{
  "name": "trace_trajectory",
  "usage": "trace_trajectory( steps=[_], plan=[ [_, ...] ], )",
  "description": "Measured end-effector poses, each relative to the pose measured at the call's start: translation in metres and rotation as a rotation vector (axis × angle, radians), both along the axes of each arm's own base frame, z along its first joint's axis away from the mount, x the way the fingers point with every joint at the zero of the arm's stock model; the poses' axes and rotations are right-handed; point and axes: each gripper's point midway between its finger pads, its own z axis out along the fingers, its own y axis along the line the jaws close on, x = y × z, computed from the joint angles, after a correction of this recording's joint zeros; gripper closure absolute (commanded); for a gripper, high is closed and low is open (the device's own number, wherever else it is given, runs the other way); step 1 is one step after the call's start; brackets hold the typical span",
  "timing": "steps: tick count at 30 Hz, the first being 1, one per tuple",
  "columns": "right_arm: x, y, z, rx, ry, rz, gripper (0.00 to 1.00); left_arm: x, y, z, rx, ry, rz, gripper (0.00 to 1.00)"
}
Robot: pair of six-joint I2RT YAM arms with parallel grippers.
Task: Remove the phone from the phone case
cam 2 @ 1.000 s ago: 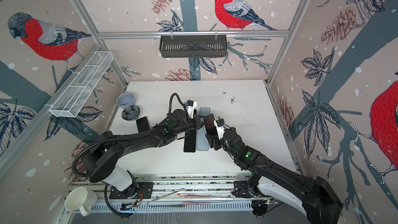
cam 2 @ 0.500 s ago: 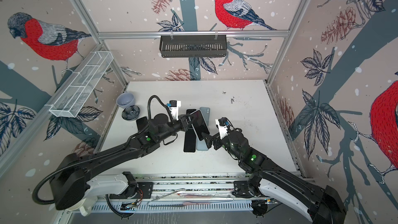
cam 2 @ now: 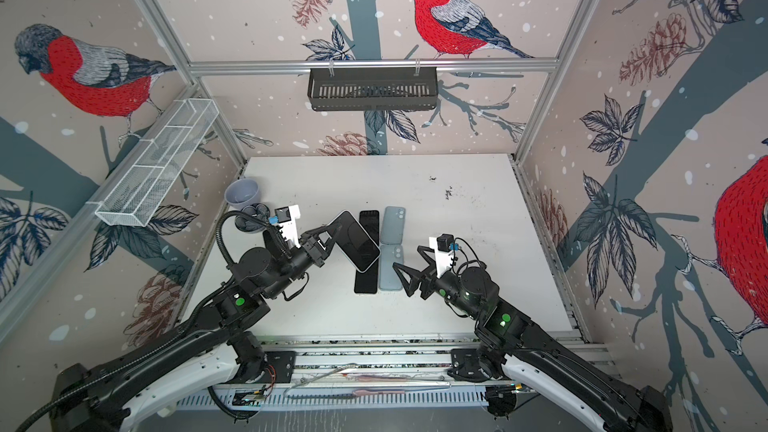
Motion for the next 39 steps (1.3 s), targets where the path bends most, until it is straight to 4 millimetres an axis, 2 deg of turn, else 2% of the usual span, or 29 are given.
trace_trajectory(
  steps=[5, 10, 17, 23, 28, 32, 36, 39],
  plan=[
    [-0.010, 0.006, -0.008, 0.093, 0.061, 0.059, 0.00, -0.002, 0.000, -0.009, -0.056, 0.019, -0.016, 1.00],
    [-0.015, 0.017, -0.011, 0.184, 0.145, 0.120, 0.00, -0.008, -0.002, -0.004, -0.145, 0.008, -0.056, 1.00],
    [-0.022, 0.035, -0.003, 0.278, 0.209, 0.215, 0.00, -0.017, 0.005, 0.014, -0.256, -0.035, -0.083, 1.00],
    [-0.039, 0.050, 0.007, 0.334, 0.211, 0.311, 0.02, -0.021, 0.008, 0.015, -0.293, -0.039, -0.090, 1.00],
    [-0.052, 0.059, 0.013, 0.364, 0.203, 0.372, 0.10, -0.020, 0.006, 0.015, -0.308, -0.044, -0.096, 1.00],
    [-0.058, 0.065, 0.016, 0.380, 0.201, 0.397, 0.22, -0.020, 0.004, 0.015, -0.322, -0.046, -0.101, 1.00],
    [-0.060, 0.069, 0.018, 0.393, 0.195, 0.407, 0.38, -0.020, 0.004, 0.016, -0.329, -0.049, -0.103, 1.00],
    [-0.061, 0.070, 0.020, 0.402, 0.189, 0.412, 0.44, -0.021, 0.004, 0.017, -0.334, -0.053, -0.105, 1.00]
  ],
)
